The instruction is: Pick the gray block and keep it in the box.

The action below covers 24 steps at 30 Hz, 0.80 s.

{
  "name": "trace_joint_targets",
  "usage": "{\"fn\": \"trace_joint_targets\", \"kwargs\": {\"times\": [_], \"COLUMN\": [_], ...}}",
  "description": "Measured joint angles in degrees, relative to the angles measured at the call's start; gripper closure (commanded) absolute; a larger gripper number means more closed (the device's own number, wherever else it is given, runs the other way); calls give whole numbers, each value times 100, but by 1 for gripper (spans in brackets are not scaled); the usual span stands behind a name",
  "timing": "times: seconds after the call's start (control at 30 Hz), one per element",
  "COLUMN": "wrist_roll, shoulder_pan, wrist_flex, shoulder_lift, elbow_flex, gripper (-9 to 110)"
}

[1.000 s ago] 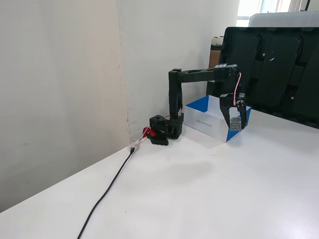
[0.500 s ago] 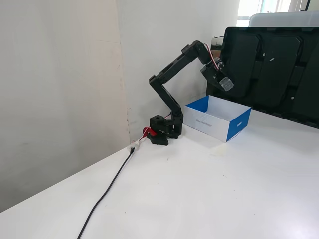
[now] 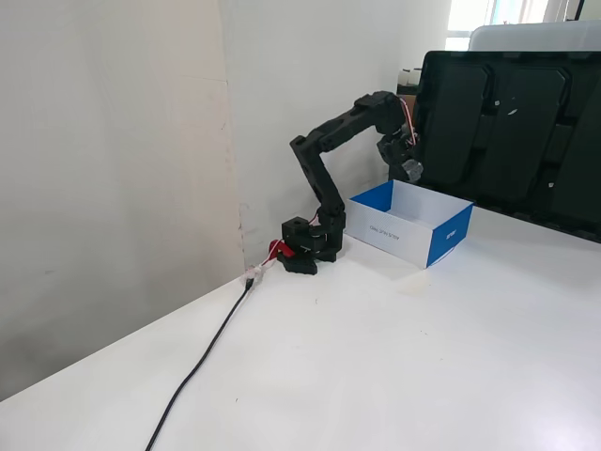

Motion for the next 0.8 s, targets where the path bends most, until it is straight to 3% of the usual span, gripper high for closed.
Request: {"fn": "trace_joint_targets", "kwargs": {"times": [0.13, 0.2, 0.33, 0.47, 0.7, 0.8], "wrist_roll": [0, 0, -9, -9, 0, 0], "shoulder_pan": [290, 457, 562, 870, 2355, 2856], "wrist_flex": [-44, -158, -185, -185, 132, 185], "shoulder_lift": [-1327, -1837, -2057, -1995, -343, 308], "elbow_flex": [0, 0, -167, -272, -580, -563], "gripper": [101, 88, 76, 78, 101, 101]}}
